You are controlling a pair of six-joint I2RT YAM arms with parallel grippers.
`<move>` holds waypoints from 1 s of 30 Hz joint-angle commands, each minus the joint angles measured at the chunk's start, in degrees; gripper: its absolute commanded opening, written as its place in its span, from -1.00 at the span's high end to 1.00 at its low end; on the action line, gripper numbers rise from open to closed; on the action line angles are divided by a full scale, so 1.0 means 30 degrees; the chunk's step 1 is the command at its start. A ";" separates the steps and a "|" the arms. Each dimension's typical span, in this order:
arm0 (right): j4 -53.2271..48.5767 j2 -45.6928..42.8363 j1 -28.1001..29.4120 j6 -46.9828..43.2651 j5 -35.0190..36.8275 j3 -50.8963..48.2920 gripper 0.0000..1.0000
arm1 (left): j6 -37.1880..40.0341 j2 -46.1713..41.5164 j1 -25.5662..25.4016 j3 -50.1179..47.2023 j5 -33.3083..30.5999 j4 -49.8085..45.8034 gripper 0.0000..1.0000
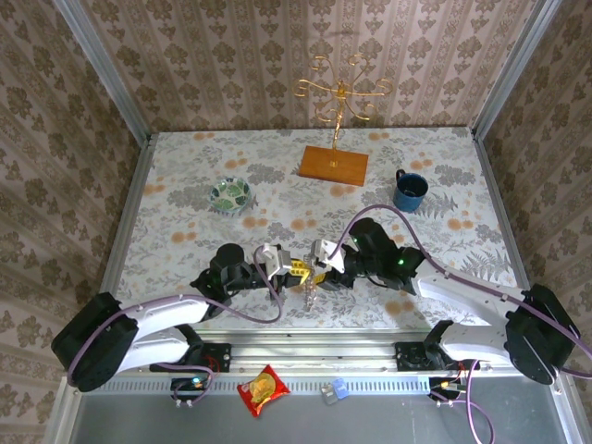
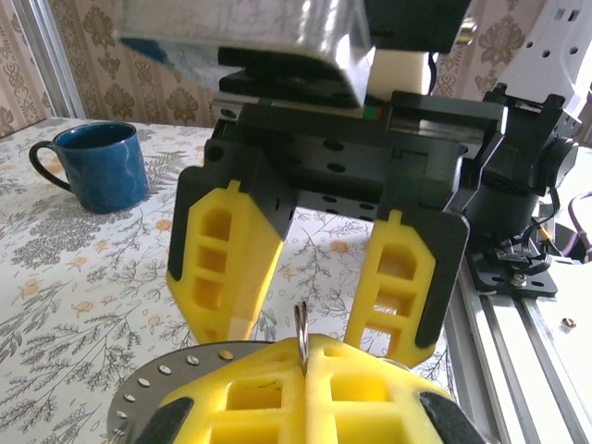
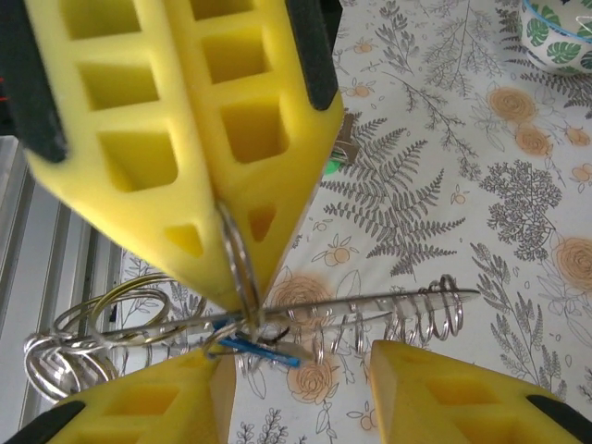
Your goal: Put the keys on the keyring
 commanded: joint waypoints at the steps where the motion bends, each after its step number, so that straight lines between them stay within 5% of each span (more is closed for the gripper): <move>1: 0.1179 0.0318 0.0106 0.0530 -0.0893 -0.0105 0.17 | -0.0696 0.0018 0.0146 -0.0155 0.0667 0.1973 1.00; 16: 0.1092 -0.1364 -0.1056 0.1797 -0.2078 -0.0849 1.00 | -0.0529 -0.0471 0.0445 -0.0476 0.0598 0.2133 1.00; 30: -0.2045 -0.1652 -0.0881 0.0802 -0.2269 0.1852 1.00 | 0.1883 -0.1416 0.0330 0.0830 0.0088 -0.3535 1.00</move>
